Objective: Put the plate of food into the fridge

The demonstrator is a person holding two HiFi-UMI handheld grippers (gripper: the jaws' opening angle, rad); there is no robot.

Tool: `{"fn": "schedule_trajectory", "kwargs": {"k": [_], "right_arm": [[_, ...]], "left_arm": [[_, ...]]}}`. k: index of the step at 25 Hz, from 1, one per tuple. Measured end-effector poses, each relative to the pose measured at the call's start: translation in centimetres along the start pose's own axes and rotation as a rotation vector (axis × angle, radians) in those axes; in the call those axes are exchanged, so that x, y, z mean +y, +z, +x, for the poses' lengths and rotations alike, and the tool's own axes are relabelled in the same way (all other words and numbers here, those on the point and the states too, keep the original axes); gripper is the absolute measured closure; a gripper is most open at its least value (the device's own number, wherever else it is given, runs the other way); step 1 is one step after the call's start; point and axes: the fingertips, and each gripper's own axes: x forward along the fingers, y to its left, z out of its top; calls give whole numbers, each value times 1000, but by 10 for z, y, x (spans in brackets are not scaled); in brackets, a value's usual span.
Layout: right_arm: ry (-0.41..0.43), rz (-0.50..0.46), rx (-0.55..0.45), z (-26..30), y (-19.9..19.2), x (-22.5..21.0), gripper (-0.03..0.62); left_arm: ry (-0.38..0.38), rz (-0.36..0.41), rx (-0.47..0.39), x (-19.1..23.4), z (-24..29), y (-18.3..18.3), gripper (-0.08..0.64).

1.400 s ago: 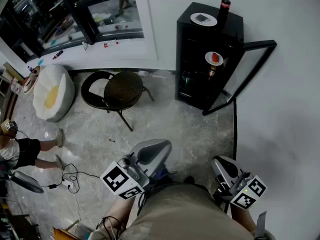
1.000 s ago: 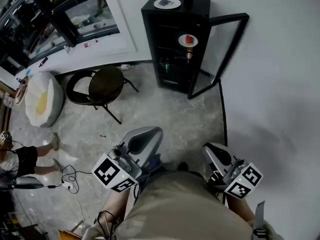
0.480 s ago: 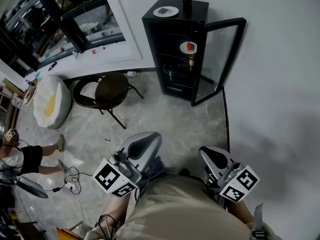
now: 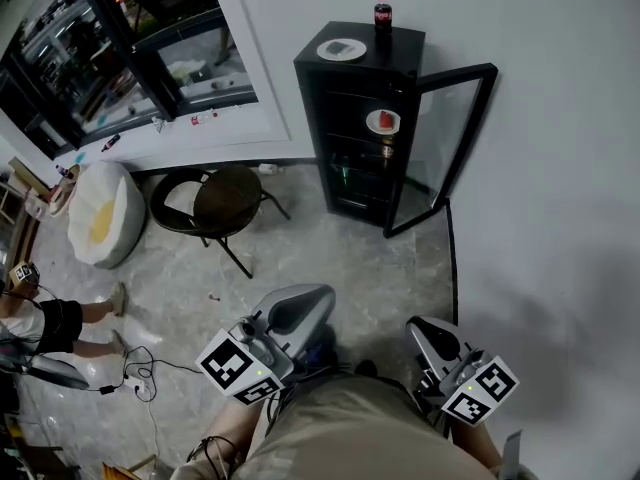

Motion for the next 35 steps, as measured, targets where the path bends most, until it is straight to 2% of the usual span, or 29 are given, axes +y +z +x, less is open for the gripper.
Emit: {"fn": "schedule_trajectory", "kwargs": {"k": [3,5,7,12,18,26,35], "right_arm": [[-33,13,7,4,0,-7,566],[-49,15,17,12,-1,-11,566],[-46,7,28,26,-2,-10,566],[-20,-16,50,66,-1,-4,566],[-32,-51,84,109,1,-4,566],[-64,-77,117,160,-2,0,566],[-74,-83,159,213,-10,9,566]], "left_arm": [[-9,21,30,10,8,-5,549],[-50,102,83,7,13,-12,549],[-45,159,120,12,13,-14,549],[-5,80,73,56,6,-5,549],[20,78,35,102,-7,9,549],[-8,69,6,148,-20,19,549],[-4,44,-3,196,-47,25,549]]}}
